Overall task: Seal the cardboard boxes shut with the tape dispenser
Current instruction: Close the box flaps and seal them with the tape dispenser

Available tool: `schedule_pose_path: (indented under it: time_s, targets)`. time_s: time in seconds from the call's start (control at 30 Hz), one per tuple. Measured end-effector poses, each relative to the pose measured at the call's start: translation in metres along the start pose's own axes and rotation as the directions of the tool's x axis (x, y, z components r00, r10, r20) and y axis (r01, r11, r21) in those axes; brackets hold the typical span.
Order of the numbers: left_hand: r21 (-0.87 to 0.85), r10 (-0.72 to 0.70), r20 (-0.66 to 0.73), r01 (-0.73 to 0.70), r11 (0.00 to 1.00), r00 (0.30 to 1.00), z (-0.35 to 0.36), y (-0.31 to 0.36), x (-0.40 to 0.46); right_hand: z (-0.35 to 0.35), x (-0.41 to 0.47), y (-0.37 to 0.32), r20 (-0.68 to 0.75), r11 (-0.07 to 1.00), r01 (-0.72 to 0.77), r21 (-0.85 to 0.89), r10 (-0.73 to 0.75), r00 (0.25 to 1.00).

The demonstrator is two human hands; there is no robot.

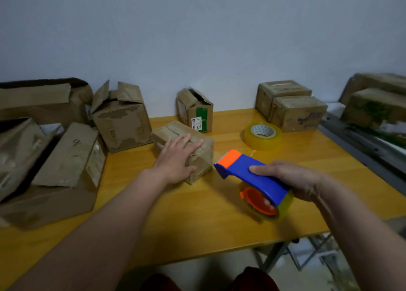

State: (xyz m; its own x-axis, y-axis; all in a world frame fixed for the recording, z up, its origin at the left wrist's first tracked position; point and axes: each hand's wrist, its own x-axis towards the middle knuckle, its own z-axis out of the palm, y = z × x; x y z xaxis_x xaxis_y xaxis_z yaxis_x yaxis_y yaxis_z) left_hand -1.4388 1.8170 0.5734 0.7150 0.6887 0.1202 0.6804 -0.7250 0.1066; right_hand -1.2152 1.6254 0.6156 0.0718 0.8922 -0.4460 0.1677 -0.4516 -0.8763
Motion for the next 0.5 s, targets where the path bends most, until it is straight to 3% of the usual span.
schedule_pose_path:
  time_s: [0.17,0.3,0.5]
  targets:
    - [-0.234,-0.079,-0.015,0.073,0.969,0.997,0.001,0.001,0.005,0.013,0.012,-0.024,-0.199,0.951,-0.154,-0.267,0.102,0.975]
    - [-0.102,-0.183,-0.107,0.172,0.98,0.977,0.01,0.019,0.008,0.028,0.024,-0.044,-0.326,0.787,-0.26,-0.559,0.079,0.942]
    - [-0.103,-0.24,-0.171,0.225,0.969,0.956,0.012,0.028,0.009,0.05,0.047,-0.066,-0.403,0.559,-0.342,-0.755,0.016,0.915]
